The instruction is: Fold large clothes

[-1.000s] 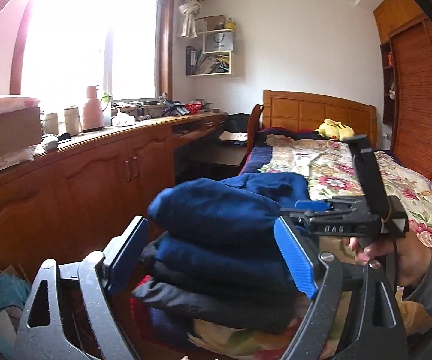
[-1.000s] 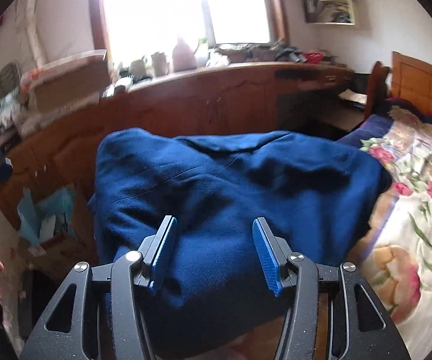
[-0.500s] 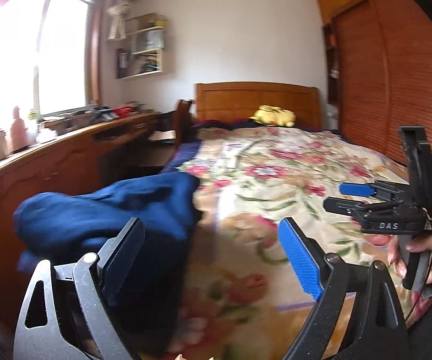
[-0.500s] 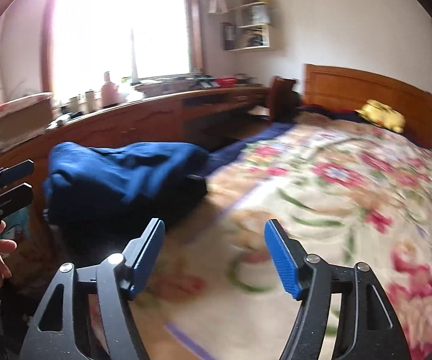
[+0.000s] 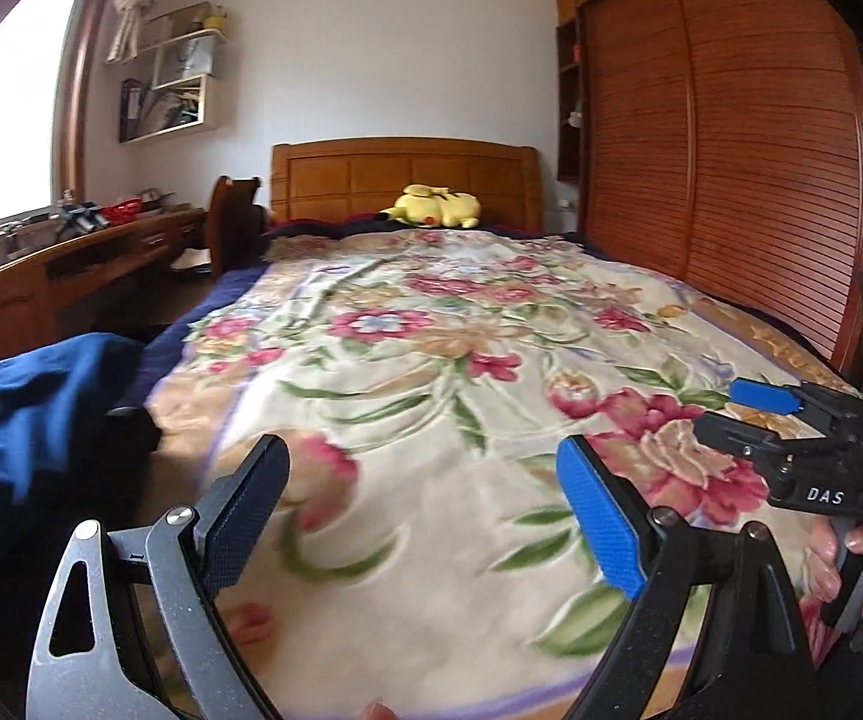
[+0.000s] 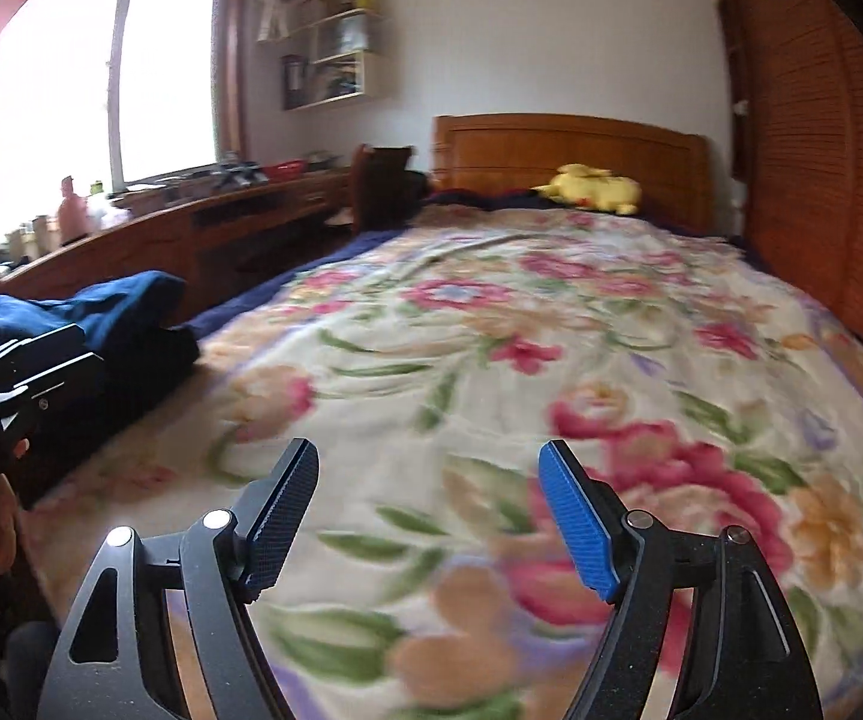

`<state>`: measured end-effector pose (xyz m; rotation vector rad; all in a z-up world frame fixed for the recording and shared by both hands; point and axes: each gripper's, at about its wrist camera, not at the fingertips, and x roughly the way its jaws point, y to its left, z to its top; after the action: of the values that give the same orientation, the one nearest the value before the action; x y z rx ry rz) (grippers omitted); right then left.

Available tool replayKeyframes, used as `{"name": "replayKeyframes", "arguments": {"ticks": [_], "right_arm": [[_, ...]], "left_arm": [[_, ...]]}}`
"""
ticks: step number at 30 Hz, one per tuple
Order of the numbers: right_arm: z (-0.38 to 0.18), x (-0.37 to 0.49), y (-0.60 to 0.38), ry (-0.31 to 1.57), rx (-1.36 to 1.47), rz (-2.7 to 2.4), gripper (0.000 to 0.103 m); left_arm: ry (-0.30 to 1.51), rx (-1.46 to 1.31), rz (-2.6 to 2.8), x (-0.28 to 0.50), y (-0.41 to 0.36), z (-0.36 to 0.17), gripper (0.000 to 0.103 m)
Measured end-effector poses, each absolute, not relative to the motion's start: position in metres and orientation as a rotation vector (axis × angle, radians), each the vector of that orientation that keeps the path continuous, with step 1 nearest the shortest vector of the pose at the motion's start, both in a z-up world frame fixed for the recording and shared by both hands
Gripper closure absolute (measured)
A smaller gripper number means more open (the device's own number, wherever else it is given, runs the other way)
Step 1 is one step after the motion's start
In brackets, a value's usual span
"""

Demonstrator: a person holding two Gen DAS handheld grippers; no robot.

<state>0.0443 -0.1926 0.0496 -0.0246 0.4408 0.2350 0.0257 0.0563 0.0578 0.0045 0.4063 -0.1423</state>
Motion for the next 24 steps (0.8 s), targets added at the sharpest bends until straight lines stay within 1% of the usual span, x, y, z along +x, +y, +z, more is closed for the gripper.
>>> {"name": "replayKeyframes", "arguments": {"ticks": [6,12,18,20,24], "right_arm": [[0.04,0.036,-0.201,0.408,-0.012,0.139,0.025],[0.039,0.02,-0.202,0.355,0.027,0.093,0.025],[0.028,0.015,-0.189,0.34,0.014,0.076,0.025],[0.014,0.022,-0.186,0.342,0.006,0.072,0.025],[0.01,0.02,-0.181,0.34,0.015,0.068,0.025]], "left_arm": [[0.403,0.013,-0.171,0.052,0.011,0.045,0.012],[0.417,0.011,-0.179,0.06,-0.012,0.032,0.012],[0.44,0.009,-0.156,0.065,-0.016,0.016,0.012],[0.441,0.008,-0.155,0.066,-0.014,0.013,0.012],[0.439,0.008,-0.153,0.066,-0.014,0.012,0.012]]}}
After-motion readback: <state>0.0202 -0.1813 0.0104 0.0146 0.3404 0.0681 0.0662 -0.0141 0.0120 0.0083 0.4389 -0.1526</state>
